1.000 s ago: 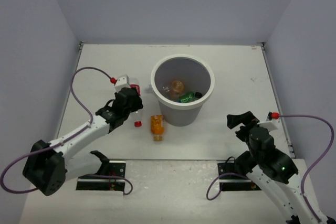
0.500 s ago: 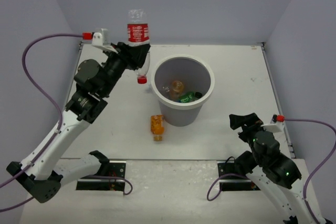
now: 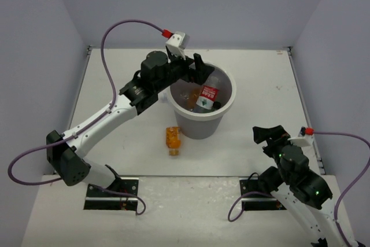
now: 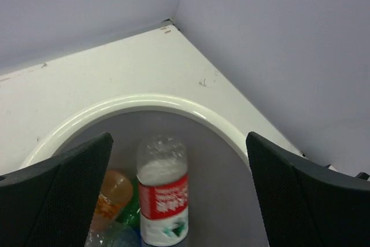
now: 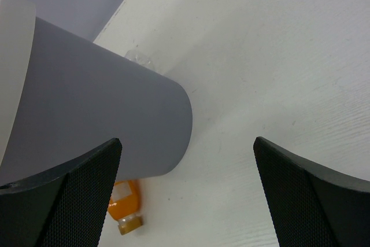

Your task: Put the plastic bottles in the bin

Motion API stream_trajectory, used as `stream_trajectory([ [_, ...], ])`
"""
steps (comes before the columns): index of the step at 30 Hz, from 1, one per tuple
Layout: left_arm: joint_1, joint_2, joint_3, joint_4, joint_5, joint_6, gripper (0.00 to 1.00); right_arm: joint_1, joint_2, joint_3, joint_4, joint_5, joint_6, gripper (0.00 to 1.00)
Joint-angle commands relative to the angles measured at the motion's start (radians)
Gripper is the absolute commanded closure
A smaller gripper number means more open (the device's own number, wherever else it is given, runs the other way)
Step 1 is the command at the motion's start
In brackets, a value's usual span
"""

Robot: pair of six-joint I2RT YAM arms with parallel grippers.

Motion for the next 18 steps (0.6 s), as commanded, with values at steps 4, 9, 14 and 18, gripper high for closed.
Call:
stream_trajectory([
  [4, -0.01, -0.05, 0.114, -0.057, 0.046, 0.054, 0.0, 0.0, -0.014, 0.03, -0.014, 0.019, -0.005, 0.01],
  [9, -0.01, -0.155, 0.058, -0.121, -0.038, 0.089, 0.0, 0.0, -0.014, 0.027, -0.015, 0.015, -0.006, 0.01],
  [14, -0.01, -0.373, -0.122, -0.153, -0.198, 0.077, 0.0, 0.0, -0.01, 0.027, -0.014, 0.013, -0.006, 0.01],
  [18, -0.01, -0.581, -0.335, -0.164, -0.347, 0.001, 0.0, 0.0, -0.003, 0.027, -0.015, 0.018, -0.006, 0.01],
])
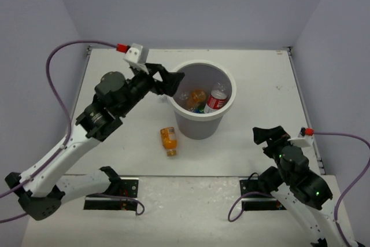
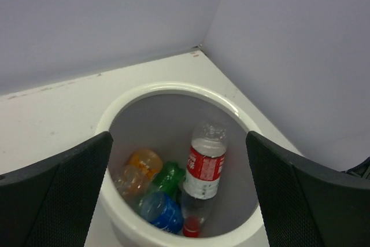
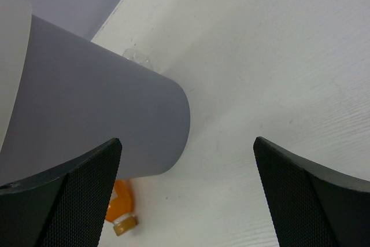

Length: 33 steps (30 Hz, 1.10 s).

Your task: Put the plastic bottles in the bin

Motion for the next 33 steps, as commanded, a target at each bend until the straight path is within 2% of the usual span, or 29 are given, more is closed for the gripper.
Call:
stream_trajectory([
  [1, -0.004, -0.236, -0.216, -0.03, -0.206, -0.086, 0.0, 0.0, 0.005, 0.027, 0.0, 0.02, -0.004, 0.01],
  [5, -0.004, -0.325, -0.461, -0.065, -0.262, -0.254, 0.0, 0.0, 0.017, 0.027, -0.001, 0.024, -0.004, 0.01],
  [9, -0.004, -0.321, -0.624, -0.15, -0.273, -0.467, 0.0, 0.0, 0.019, 0.033, -0.009, 0.018, 0.001, 0.01],
  [12, -0.004, -0.292, -0.717, -0.105, -0.259, -0.526, 0.0, 0.0, 0.019, 0.03, -0.009, 0.027, 0.018, 0.01],
  [17, -0.004, -0.169, -0.803, 0.04, -0.111, -0.512, 0.0, 0.0, 0.034, 0.024, -0.008, 0.046, 0.028, 0.01],
  [21, -0.004, -0.005, -0.793, 0.132, 0.006, -0.467, 0.0, 0.0, 0.059, 0.018, -0.009, 0.058, 0.033, 0.01],
  [23, -0.004, 0.047, -0.793, 0.204, 0.045, -0.467, 0.0, 0.0, 0.074, 0.017, -0.006, 0.059, 0.039, 0.01],
  [27, -0.004, 0.139, -0.796, 0.244, 0.041, -0.474, 0.0, 0.0, 0.1, -0.004, 0.042, 0.05, 0.032, 0.01],
  [30, -0.004, 0.156, -0.792, 0.244, 0.02, -0.478, 0.07, 0.0, 0.116, -0.011, 0.057, 0.047, 0.027, 0.01],
  [33, -0.004, 0.14, -0.791, 0.224, -0.011, -0.478, 0.29, 0.0, 0.132, -0.016, 0.057, 0.055, 0.027, 0.01],
])
